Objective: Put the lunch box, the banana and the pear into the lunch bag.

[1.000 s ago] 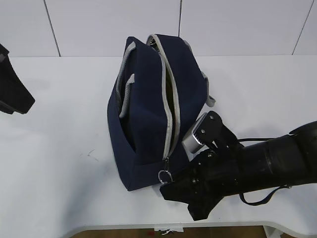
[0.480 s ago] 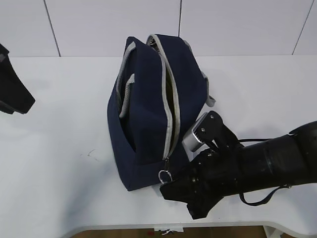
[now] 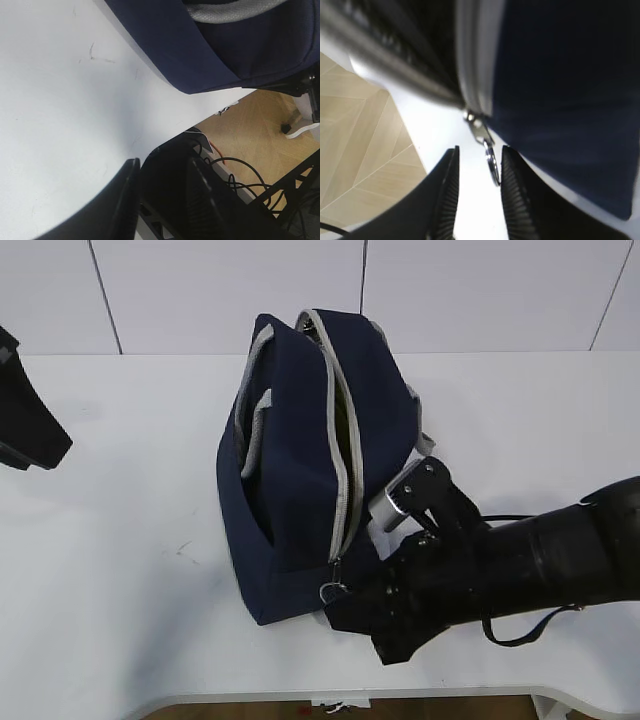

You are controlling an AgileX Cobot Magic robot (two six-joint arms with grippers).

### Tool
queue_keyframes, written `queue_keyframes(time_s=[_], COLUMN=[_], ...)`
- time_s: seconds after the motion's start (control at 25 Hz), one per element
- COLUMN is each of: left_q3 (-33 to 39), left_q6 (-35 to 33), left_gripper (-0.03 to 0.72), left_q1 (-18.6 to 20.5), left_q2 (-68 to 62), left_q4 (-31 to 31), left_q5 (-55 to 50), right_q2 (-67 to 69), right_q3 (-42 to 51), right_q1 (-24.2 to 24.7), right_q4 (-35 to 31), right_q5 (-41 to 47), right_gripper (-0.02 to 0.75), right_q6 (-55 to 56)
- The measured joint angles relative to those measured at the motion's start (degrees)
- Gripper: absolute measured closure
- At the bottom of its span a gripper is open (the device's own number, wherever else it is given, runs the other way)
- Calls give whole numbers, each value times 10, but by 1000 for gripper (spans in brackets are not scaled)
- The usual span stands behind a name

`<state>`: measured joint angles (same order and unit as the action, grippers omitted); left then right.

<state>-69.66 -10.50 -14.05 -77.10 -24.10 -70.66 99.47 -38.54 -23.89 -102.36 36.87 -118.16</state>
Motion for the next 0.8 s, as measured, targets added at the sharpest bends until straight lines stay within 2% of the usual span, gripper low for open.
queue_keyframes(time_s=[0.8], left_q3=[0], left_q6=[0], left_gripper=[444], left_q1=[0], left_q2=[0], left_q4=[0], left_q5=[0], right_q2=[0], right_q3=[-8], right_q1=[0], right_q4=[0], right_q5=[-21], right_gripper=[520], right_q6=[7])
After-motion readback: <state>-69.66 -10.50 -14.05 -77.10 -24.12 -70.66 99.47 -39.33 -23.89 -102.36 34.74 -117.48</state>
